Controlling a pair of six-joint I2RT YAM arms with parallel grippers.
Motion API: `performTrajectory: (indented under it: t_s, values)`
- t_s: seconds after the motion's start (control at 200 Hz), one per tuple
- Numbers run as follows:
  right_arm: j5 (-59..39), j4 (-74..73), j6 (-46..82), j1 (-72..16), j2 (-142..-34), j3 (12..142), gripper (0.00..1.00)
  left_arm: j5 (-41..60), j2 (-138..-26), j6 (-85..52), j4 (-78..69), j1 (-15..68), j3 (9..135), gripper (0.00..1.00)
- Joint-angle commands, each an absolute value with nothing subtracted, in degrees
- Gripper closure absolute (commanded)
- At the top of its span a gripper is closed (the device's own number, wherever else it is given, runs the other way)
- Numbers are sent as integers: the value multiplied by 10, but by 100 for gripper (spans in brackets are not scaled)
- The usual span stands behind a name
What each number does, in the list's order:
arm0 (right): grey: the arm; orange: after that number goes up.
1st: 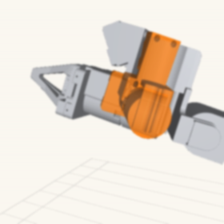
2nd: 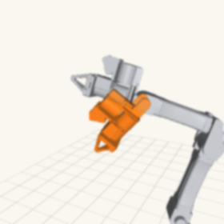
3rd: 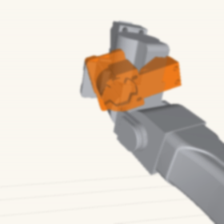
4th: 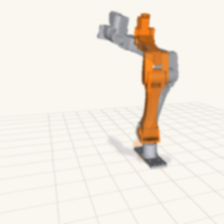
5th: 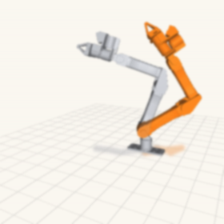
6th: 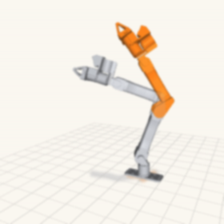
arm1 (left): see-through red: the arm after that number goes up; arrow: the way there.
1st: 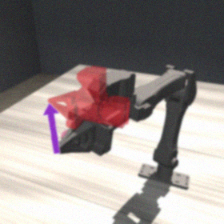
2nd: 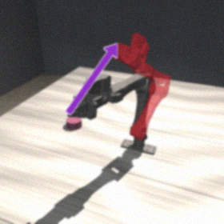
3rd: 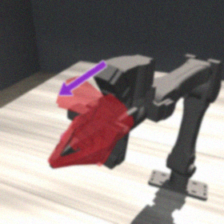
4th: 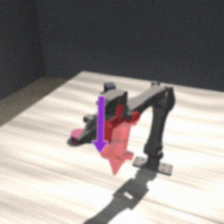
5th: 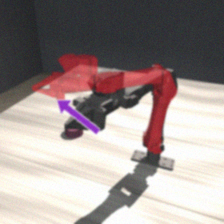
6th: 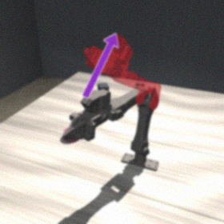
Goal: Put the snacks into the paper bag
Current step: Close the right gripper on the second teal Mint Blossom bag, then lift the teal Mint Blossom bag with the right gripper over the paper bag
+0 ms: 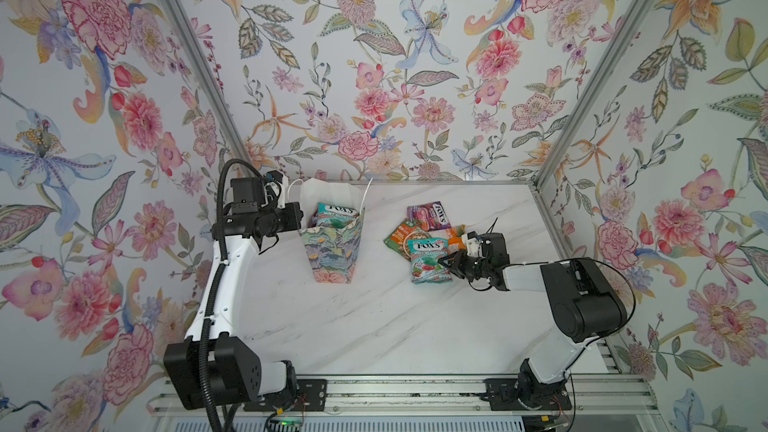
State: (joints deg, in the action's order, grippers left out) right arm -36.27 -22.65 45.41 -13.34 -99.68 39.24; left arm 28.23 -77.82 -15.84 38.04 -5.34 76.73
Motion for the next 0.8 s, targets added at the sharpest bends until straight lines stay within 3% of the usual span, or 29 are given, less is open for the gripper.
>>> performTrajectory:
  t_s: [0.0, 0.04, 0.53, 0.796]
  values:
    - [-368, -230, 454, -131, -957, 394, 97, 283, -774, -154, 382, -50, 762, 97]
    - [-365, -217, 450, -132, -945, 398, 100, 284, -774, -154, 381, -50, 761, 97]
    - [-287, -25, 412, -185, -764, 519, 100, 287, -770, -155, 378, -50, 759, 97]
    - [-201, 46, 403, -253, -716, 653, 100, 291, -772, -156, 374, -50, 758, 97]
